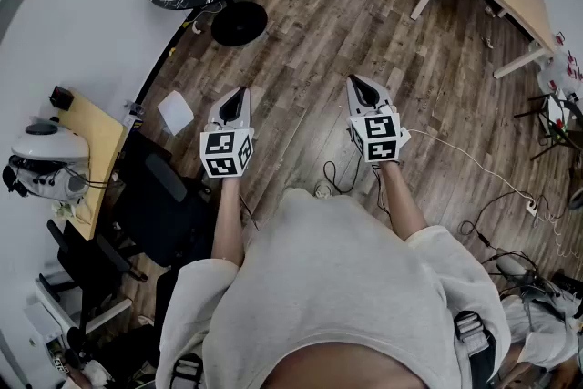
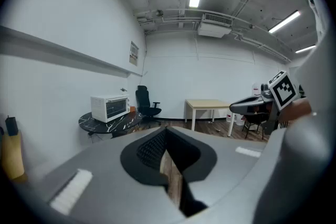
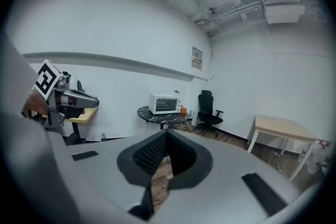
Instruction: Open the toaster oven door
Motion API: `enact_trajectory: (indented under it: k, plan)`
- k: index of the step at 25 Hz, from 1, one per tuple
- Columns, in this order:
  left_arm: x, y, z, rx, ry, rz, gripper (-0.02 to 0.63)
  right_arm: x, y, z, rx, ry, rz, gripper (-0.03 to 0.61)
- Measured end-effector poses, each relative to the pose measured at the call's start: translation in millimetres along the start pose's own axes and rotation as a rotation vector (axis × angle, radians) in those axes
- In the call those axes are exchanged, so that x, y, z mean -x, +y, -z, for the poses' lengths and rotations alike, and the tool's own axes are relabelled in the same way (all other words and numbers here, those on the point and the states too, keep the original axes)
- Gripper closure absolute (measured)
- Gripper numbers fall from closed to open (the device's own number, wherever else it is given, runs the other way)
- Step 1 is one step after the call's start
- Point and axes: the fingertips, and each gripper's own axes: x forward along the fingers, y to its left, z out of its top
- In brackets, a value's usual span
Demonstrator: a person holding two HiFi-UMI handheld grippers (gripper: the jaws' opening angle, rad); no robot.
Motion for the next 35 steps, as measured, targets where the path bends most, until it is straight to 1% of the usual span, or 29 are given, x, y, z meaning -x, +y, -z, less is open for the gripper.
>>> enact_trajectory:
  k: [6,11,13,14,15,17,20,29,35]
  plan:
    - [1,-5,-1,0.001,0.005,0.001,0.603,4,-2,4,-0.008,0.01,-0.002,0.566]
    - [1,-14,4,-0.004,0.005,-0.002,0.603,9,-2,9,-0.009,-0.007,-0.023,0.566]
    - [-1,-18,2,0.005,-0.002,0.01,0.601,10,-4,9,-0.012,-0.013,-0.032,0.565]
    - [-2,-22,1,0.014,-0.006,0.02,0.556,10,-5,9,-0.013,-0.014,-0.037,0.566]
    - [-4,-25,0,0.022,-0.008,0.031,0.496,10,-6,9,-0.012,-0.015,-0.04,0.566]
    - [-6,-31,0,0.026,-0.012,0.041,0.441,12,-9,9,-0.008,-0.02,-0.048,0.565]
    - [-9,-40,1,0.017,-0.011,0.037,0.419,14,-14,11,-0.001,-0.031,-0.055,0.565]
    - [-29,-64,2,0.017,-0.011,0.025,0.417,10,-38,19,0.012,-0.044,-0.074,0.565]
    - [-45,-61,5,0.028,0.001,0.01,0.417,-5,-51,24,0.011,-0.035,-0.081,0.565]
